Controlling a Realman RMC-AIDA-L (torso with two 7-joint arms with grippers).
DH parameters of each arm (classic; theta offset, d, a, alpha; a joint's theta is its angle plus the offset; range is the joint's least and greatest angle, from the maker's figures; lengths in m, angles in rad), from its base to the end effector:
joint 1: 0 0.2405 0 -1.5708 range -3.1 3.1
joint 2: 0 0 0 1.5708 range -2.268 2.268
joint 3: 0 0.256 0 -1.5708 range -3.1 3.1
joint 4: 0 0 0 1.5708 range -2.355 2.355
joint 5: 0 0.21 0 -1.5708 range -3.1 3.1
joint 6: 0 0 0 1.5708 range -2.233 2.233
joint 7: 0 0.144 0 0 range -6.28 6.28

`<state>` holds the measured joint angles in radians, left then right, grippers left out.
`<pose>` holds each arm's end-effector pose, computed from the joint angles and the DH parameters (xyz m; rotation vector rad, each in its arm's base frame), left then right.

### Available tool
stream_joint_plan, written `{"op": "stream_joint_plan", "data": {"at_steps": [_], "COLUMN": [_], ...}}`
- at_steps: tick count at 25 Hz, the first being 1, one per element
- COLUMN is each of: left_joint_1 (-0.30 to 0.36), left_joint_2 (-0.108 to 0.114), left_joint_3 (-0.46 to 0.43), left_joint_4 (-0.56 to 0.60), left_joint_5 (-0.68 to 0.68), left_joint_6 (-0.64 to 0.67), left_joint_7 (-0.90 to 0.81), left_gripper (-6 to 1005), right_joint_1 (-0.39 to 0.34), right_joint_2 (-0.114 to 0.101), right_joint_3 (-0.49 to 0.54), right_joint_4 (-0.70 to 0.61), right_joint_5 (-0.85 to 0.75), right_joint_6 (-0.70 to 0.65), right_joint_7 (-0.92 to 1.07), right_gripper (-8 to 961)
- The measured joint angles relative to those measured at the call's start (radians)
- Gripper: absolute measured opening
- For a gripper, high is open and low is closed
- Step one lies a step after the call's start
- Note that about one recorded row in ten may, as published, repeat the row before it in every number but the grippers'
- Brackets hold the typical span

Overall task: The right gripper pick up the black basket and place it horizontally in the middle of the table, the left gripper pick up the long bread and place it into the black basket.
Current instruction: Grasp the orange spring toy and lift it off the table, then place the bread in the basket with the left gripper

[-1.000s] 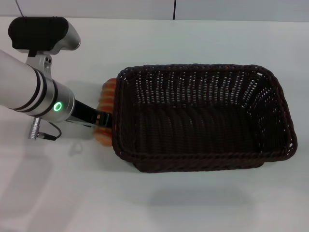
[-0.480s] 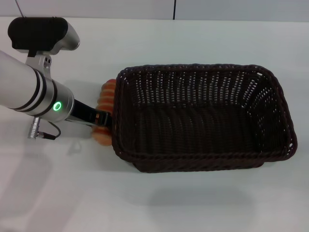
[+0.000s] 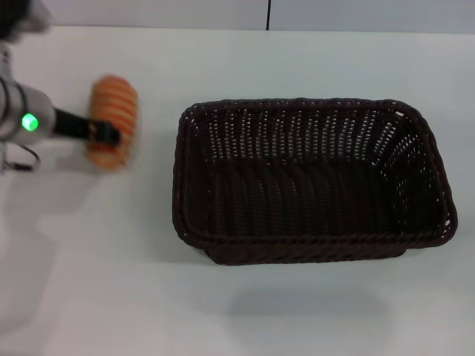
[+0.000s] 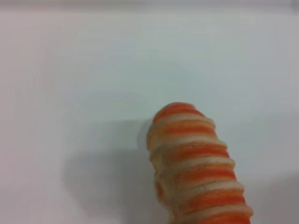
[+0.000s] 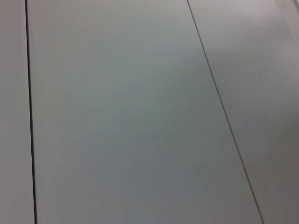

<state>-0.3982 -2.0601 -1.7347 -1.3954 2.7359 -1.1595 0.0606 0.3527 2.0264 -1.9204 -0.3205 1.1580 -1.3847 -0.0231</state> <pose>-0.2423 0.3705 0.0316 -1.9266 -1.3496 0.1207 0.3650 0.3103 0.1068 -0.8279 0.4574 0.7385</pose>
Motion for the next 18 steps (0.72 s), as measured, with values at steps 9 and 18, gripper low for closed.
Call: {"op": "stream_joint_plan", "data": {"at_steps": [9, 18], "left_joint_1": [-0.050, -0.134], "left_joint_2": [0.000, -0.008], "left_joint_3": [-0.108, 0.187], "left_joint_4": [-0.241, -0.372], "left_joint_5": [-0.028, -0.251], "left_joint_6": [-0.103, -0.229], "left_joint_7": [0.121, 0.110], "left_gripper": [434, 344], "right_joint_1": [0.008, 0.019], "right_joint_2": [0.001, -0.003], "right_joint_3": [0.000, 0.000], "right_joint_4": [0.004, 0.006], "right_joint_5": [0.000, 0.005], "right_joint_6": [0.008, 0.016], "right_joint_7": [0.000, -0.003], "right_gripper": [318, 318]}}
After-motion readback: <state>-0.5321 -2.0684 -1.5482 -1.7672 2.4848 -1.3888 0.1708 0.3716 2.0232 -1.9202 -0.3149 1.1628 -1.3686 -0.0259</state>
